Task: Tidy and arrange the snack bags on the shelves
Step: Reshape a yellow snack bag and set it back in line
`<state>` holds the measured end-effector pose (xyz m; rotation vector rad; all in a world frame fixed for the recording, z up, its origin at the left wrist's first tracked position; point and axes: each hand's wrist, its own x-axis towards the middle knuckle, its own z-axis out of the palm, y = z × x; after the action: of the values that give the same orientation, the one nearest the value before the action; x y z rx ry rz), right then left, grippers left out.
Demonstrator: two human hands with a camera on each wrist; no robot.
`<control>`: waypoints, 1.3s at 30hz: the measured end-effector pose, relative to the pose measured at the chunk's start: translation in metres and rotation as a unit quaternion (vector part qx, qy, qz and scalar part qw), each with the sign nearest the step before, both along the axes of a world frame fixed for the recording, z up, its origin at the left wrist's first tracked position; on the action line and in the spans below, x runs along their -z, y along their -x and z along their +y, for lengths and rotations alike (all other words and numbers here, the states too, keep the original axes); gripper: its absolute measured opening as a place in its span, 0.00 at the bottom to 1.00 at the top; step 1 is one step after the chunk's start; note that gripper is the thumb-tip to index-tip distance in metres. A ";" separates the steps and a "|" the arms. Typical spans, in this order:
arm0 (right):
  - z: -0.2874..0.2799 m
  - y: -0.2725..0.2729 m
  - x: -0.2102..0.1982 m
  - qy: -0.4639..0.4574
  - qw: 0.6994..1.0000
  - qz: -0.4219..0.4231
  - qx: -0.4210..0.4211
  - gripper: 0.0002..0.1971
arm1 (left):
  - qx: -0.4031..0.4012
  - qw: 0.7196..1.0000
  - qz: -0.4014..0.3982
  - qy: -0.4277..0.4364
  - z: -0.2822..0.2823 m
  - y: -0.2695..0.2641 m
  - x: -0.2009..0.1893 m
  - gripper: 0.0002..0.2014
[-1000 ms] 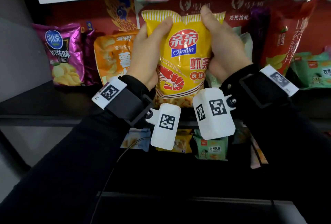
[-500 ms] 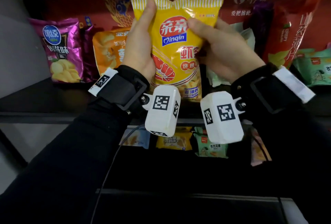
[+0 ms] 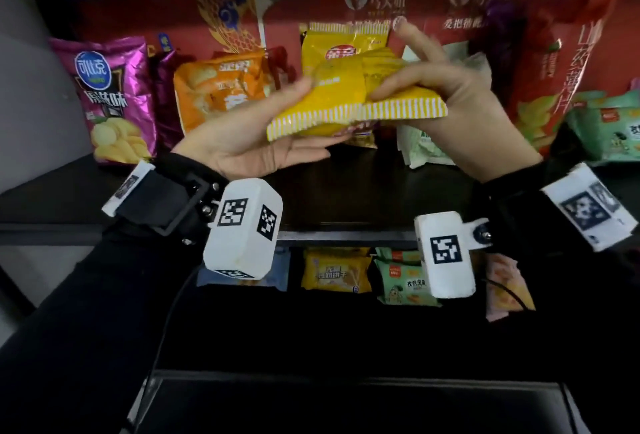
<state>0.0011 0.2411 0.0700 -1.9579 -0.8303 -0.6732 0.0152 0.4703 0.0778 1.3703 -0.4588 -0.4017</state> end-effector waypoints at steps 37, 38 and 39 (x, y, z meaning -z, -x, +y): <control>0.019 -0.021 0.005 -0.298 0.902 0.296 -0.101 0.23 | -0.150 0.976 -0.158 0.024 -0.028 -0.022 0.016 0.17; 0.019 -0.022 0.003 -0.291 0.901 0.300 -0.114 0.23 | -0.156 0.974 -0.159 0.029 -0.028 -0.022 0.016 0.15; 0.020 -0.021 0.000 -0.295 0.896 0.305 -0.131 0.25 | -0.157 0.974 -0.161 0.028 -0.028 -0.022 0.016 0.15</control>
<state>0.0223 0.2606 0.0701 -1.3381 -0.4112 -0.0940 0.0371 0.4426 0.0615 1.4304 -0.5022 0.0953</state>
